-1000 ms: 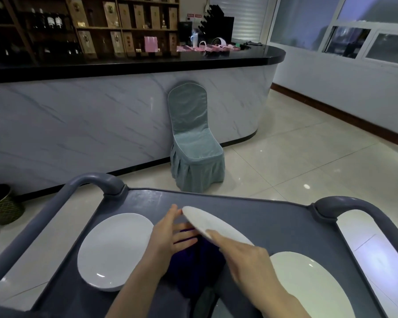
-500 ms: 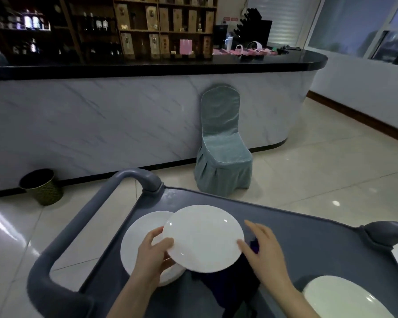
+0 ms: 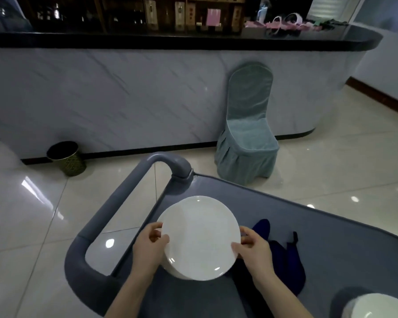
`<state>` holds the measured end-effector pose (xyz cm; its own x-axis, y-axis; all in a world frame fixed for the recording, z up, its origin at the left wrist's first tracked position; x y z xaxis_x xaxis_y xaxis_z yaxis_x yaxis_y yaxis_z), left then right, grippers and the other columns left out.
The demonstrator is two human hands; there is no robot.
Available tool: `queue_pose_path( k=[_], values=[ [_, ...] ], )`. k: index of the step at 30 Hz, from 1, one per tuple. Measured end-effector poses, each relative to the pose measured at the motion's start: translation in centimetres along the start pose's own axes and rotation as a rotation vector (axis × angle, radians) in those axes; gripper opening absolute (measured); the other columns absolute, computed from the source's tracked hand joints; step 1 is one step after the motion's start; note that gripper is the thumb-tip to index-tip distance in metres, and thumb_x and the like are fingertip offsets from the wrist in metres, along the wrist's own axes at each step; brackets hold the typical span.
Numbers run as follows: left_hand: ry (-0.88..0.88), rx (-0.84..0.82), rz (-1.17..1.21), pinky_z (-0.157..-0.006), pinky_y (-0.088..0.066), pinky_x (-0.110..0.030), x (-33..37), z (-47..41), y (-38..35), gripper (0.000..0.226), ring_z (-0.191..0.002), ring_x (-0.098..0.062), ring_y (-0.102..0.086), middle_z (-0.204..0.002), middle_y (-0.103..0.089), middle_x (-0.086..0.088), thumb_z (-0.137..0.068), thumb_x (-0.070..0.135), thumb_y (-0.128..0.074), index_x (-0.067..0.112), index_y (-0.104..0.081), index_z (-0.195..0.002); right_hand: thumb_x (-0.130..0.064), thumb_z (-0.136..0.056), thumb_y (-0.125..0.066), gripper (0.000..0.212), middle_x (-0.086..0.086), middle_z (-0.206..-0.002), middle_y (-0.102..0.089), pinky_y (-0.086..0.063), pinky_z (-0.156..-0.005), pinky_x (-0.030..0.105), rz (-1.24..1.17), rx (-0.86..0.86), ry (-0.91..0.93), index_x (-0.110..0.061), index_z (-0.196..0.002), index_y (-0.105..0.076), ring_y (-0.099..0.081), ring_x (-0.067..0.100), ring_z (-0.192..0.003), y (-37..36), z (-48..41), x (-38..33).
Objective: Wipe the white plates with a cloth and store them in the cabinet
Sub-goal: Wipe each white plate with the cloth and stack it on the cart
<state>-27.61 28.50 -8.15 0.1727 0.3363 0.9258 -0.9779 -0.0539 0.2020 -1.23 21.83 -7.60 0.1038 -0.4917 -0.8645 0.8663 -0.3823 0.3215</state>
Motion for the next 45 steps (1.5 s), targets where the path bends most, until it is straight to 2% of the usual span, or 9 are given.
queue_pose_path(
  k=[8,12,17,24,26,29,35,39,45],
  values=[
    [-0.094,0.119,-0.207,-0.069,-0.043,-0.014,-0.6,-0.2,1.5,0.032,-0.083,-0.009,-0.06,-0.098,-0.06,0.004,-0.084,0.002,-0.065,0.022,-0.066,-0.109,0.011,-0.079,-0.067,0.043,0.003,-0.087,-0.074,-0.059,-0.087,0.045,-0.019,-0.017,-0.03,-0.024,-0.102,-0.074,-0.071,0.026,-0.087,-2.3,-1.2,0.9],
    [-0.15,0.165,-0.299,-0.075,-0.042,-0.019,-0.1,0.3,1.3,0.031,-0.081,-0.009,-0.058,-0.094,-0.055,0.002,-0.085,0.002,-0.065,0.014,-0.069,-0.113,0.01,-0.08,-0.068,0.052,-0.001,-0.086,-0.074,-0.059,-0.086,0.044,-0.021,-0.014,-0.006,-0.042,-0.088,-0.07,-0.071,0.024,-0.087,-2.5,-1.5,1.0],
    [-0.149,0.21,-0.348,-0.076,-0.04,-0.017,0.0,0.9,0.9,0.032,-0.081,-0.008,-0.055,-0.096,-0.049,0.001,-0.089,0.002,-0.063,0.011,-0.068,-0.119,0.004,-0.085,-0.066,0.046,0.01,-0.102,-0.068,-0.058,-0.086,0.044,-0.005,-0.091,0.031,-0.028,-0.117,-0.072,-0.068,0.026,-0.092,-2.6,-1.7,0.8],
    [-0.194,0.258,-0.433,-0.087,-0.051,-0.035,0.7,2.2,-0.1,0.035,-0.089,-0.019,-0.055,-0.103,-0.046,-0.001,-0.091,0.011,-0.062,0.012,-0.062,-0.126,-0.003,-0.091,-0.066,0.033,0.007,-0.096,-0.066,-0.055,-0.063,0.023,-0.084,-0.122,0.025,-0.025,-0.117,-0.063,-0.065,0.02,-0.088,0.0,-0.8,0.9],
    [-0.275,0.271,-0.413,-0.08,-0.049,-0.028,1.3,3.4,-1.7,0.03,-0.086,-0.012,-0.054,-0.099,-0.048,0.003,-0.091,0.009,-0.063,0.018,-0.066,-0.119,-0.003,-0.093,-0.064,0.027,0.005,-0.091,-0.067,-0.055,-0.061,0.022,-0.105,-0.099,0.025,-0.023,-0.111,-0.067,-0.064,0.017,-0.082,2.2,-0.3,1.2],
    [-0.372,0.148,-0.372,-0.069,-0.038,-0.006,2.1,5.6,-6.2,0.024,-0.081,-0.003,-0.054,-0.087,-0.053,0.01,-0.088,0.008,-0.063,0.026,-0.07,-0.102,-0.003,-0.093,-0.063,0.023,0.003,-0.086,-0.07,-0.055,-0.061,0.023,-0.103,-0.061,0.043,-0.021,-0.105,-0.073,-0.066,0.014,-0.076,6.9,0.6,2.2],
    [-0.419,-0.286,-0.307,-0.071,-0.048,-0.016,2.0,11.7,-17.8,0.017,-0.078,-0.002,-0.062,-0.081,-0.066,0.015,-0.087,0.014,-0.068,0.031,-0.071,-0.09,-0.002,-0.09,-0.067,0.024,-0.008,-0.068,-0.071,-0.056,-0.062,0.029,-0.002,0.162,0.079,-0.022,-0.099,-0.075,-0.063,0.004,-0.058,19.0,4.0,5.7],
    [-0.424,-0.515,-0.318,-0.07,-0.048,-0.012,1.7,16.3,-25.0,0.017,-0.077,-0.003,-0.062,-0.08,-0.065,0.017,-0.087,0.018,-0.069,0.035,-0.068,-0.083,-0.003,-0.088,-0.068,0.025,-0.003,-0.072,-0.069,-0.059,-0.071,0.043,0.116,0.326,0.047,-0.024,-0.1,-0.073,-0.065,0.02,-0.06,26.8,6.8,8.8],
    [-0.408,-0.679,-0.461,-0.074,-0.047,-0.017,0.4,21.6,-32.3,0.021,-0.078,-0.007,-0.057,-0.087,-0.06,0.003,-0.081,0.02,-0.074,0.026,-0.066,-0.1,-0.014,-0.084,-0.076,0.034,-0.003,-0.091,-0.059,-0.041,-0.067,0.02,0.353,0.484,-0.025,-0.026,-0.115,-0.069,-0.058,0.011,-0.073,34.8,10.6,13.6]
  ],
)
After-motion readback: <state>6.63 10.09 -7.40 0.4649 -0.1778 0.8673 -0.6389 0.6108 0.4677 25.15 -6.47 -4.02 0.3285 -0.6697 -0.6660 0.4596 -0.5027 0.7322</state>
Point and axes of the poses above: each hand's wrist, its own z-axis away from the middle knuckle, its own y-axis out of the back of the hand, x = y × z, the point moved 4 cm from there along -z, towards the middle knuckle
